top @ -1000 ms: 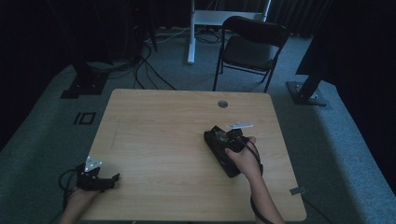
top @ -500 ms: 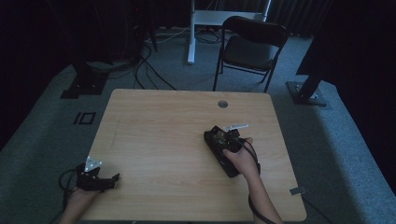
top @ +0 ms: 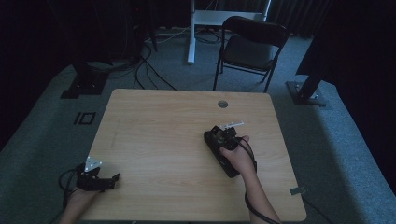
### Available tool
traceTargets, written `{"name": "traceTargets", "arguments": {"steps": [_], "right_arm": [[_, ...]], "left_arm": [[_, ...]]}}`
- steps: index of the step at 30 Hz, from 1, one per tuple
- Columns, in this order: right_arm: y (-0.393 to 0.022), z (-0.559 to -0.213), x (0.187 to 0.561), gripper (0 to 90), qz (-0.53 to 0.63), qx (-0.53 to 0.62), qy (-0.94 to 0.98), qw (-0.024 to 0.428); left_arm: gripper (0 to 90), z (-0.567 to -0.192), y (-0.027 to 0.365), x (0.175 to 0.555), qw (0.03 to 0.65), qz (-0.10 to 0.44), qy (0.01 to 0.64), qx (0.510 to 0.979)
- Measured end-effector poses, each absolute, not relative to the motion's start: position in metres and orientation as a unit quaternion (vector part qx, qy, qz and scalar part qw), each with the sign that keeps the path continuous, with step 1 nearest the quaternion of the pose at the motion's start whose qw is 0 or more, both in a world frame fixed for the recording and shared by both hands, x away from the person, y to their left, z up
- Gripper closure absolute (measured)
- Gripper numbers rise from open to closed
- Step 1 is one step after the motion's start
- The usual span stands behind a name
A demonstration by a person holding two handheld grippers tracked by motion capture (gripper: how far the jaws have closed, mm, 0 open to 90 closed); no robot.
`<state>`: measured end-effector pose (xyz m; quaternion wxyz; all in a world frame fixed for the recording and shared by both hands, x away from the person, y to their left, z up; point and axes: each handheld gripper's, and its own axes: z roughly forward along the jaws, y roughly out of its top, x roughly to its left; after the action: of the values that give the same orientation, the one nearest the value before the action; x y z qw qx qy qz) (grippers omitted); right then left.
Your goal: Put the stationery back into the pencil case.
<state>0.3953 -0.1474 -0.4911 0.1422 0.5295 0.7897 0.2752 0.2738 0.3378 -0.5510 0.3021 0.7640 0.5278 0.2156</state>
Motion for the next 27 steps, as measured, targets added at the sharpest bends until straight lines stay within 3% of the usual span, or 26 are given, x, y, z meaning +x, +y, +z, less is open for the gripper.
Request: {"name": "traceTargets", "arguments": {"steps": [27], "right_arm": [[-0.1509, -0.4965, 0.404, 50.0, 0.241, 0.55, 0.79, 0.121]], "left_arm": [[0.1, -0.551, 0.3377, 0.2737, 0.302, 0.216, 0.528, 0.764]]}}
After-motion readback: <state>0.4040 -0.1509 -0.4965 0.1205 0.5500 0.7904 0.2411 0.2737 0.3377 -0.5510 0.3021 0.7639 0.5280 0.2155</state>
